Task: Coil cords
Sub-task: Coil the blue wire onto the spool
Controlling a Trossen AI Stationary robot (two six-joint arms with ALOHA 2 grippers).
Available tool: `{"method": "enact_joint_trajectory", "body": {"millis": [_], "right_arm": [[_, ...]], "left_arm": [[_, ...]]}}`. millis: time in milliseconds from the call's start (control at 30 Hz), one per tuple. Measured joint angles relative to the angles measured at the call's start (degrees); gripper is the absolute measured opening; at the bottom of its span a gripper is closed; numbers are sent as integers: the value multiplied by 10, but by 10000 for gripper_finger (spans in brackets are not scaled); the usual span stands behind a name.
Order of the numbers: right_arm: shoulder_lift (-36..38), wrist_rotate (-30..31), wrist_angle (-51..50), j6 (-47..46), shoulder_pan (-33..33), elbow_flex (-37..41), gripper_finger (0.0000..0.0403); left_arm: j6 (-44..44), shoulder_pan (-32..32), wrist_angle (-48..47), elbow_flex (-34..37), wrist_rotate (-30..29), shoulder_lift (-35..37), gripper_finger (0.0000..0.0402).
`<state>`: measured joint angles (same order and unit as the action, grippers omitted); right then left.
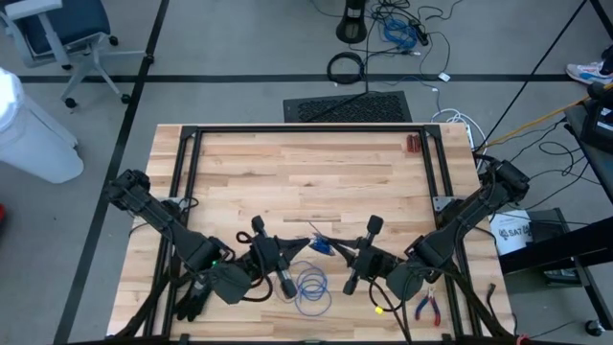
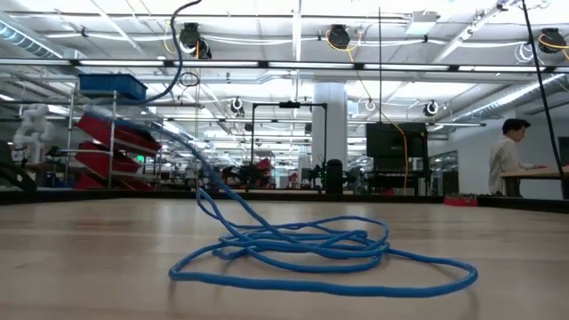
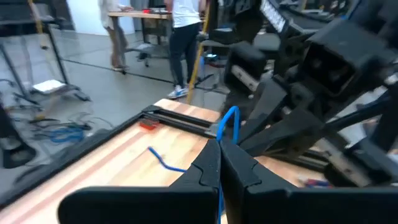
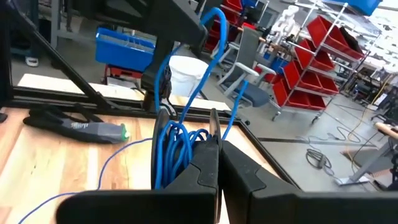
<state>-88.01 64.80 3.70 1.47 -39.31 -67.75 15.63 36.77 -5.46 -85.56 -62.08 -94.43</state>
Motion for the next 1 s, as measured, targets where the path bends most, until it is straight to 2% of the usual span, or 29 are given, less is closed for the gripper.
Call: {"method": "enact_joint_trajectory", "body": {"millis": [200, 433, 800, 1000], "right_arm": [[0, 17, -7, -28, 3, 0, 0], [0, 15, -9, -38, 11, 0, 0], [0, 14, -8, -38, 10, 0, 0], [0, 13, -4, -36, 6, 0, 0]], "left_arm": [[0, 0, 25, 0, 42, -5, 2], [-49, -2, 131, 0, 130, -51, 2], [-54, -23, 186, 0, 136, -137, 2], [-39, -33, 187, 0, 124, -162, 2]]}}
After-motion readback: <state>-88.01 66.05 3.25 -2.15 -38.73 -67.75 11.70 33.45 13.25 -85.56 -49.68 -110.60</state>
